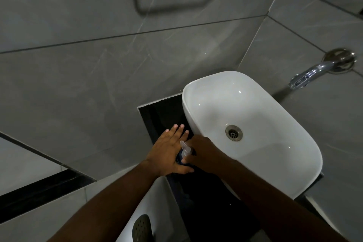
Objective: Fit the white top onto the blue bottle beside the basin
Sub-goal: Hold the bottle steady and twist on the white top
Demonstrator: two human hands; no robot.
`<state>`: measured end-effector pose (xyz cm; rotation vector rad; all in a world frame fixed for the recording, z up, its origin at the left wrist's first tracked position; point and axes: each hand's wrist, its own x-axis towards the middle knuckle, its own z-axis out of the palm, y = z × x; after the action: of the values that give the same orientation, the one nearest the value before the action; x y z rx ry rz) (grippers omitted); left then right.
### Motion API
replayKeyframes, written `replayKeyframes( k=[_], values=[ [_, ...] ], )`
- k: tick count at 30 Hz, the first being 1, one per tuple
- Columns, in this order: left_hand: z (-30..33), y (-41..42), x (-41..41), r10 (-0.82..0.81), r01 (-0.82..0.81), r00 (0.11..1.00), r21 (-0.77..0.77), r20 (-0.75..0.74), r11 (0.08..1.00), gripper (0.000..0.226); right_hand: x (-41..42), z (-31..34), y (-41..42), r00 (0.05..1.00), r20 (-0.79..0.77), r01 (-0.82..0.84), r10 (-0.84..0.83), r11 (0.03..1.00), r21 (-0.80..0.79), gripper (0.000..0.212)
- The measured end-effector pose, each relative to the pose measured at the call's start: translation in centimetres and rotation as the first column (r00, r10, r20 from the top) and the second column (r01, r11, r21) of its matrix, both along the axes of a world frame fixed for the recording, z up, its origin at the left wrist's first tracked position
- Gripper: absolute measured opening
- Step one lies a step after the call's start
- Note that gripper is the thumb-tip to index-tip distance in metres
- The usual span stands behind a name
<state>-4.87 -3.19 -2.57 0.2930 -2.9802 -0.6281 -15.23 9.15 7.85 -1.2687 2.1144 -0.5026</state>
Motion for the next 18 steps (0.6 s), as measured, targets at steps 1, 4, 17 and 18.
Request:
replayKeyframes(
  k=[1,4,17,18],
  values=[
    [0.1,-0.1,-0.1,-0.009,0.009,1.0,-0.008,-0.001,1.0,0.118,-0.1,0.2,-0.1,1.0,-0.003,-0.023,0.023,1.0,0.001,0.027],
    [0.1,-0.3,-0.4,-0.026,0.025,0.999,-0.013,-0.019,1.0,0.119,-0.2,0.5,-0.4,0.998,-0.019,-0.06,0.059,0.998,-0.028,0.029],
    [-1.0,-0.1,-0.7,-0.006,0.006,1.0,0.023,-0.026,1.0,0.116,1.7,-1.2,-0.2,0.99,-0.005,0.143,-0.144,0.987,-0.074,0.018],
    [-1.0,0.0,-0.7,-0.002,0.002,1.0,0.026,-0.015,1.0,0.117,1.5,-0.9,-0.2,0.99,-0.008,0.138,-0.139,0.988,-0.068,0.018]
  ],
)
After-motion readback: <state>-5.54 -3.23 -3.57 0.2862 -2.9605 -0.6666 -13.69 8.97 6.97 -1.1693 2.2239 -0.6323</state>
